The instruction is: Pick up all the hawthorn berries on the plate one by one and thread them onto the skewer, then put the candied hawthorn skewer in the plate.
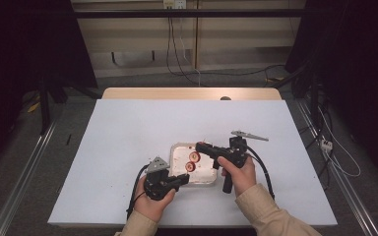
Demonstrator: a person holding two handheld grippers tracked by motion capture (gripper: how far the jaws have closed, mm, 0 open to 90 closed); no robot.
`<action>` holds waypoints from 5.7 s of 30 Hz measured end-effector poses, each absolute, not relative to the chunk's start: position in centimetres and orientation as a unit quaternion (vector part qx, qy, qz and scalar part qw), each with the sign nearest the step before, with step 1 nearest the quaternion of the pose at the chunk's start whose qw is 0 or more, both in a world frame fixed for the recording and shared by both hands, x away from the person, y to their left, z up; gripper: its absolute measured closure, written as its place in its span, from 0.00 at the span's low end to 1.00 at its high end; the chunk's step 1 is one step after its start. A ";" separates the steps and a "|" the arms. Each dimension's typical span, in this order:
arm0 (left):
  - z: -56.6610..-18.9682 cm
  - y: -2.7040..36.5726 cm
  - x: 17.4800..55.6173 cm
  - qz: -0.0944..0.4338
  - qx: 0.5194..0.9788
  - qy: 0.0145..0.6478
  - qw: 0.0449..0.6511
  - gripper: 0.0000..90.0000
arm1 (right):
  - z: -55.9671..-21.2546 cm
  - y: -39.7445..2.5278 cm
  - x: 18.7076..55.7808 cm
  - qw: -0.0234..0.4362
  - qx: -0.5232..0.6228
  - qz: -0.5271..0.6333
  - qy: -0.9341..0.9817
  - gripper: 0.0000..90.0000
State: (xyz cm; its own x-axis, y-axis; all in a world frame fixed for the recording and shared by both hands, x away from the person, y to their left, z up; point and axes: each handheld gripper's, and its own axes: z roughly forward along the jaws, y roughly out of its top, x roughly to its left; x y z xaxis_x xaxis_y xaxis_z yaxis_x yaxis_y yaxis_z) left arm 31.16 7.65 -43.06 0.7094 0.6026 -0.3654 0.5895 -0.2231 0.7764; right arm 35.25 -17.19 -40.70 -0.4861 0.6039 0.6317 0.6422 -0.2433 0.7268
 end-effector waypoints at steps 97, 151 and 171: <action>-43.1 9.1 34.4 -0.003 0.758 0.424 0.495 0.99 | -42.2 -20.1 32.8 -0.123 -0.436 -0.559 -0.695 0.20; -45.0 7.6 35.4 0.010 0.803 0.435 0.408 0.99 | -43.0 -22.1 31.7 -0.144 -0.431 -0.550 -0.701 0.19; -45.1 7.0 35.4 0.015 0.812 0.432 0.393 0.98 | -43.3 -21.9 31.7 -0.139 -0.428 -0.546 -0.707 0.19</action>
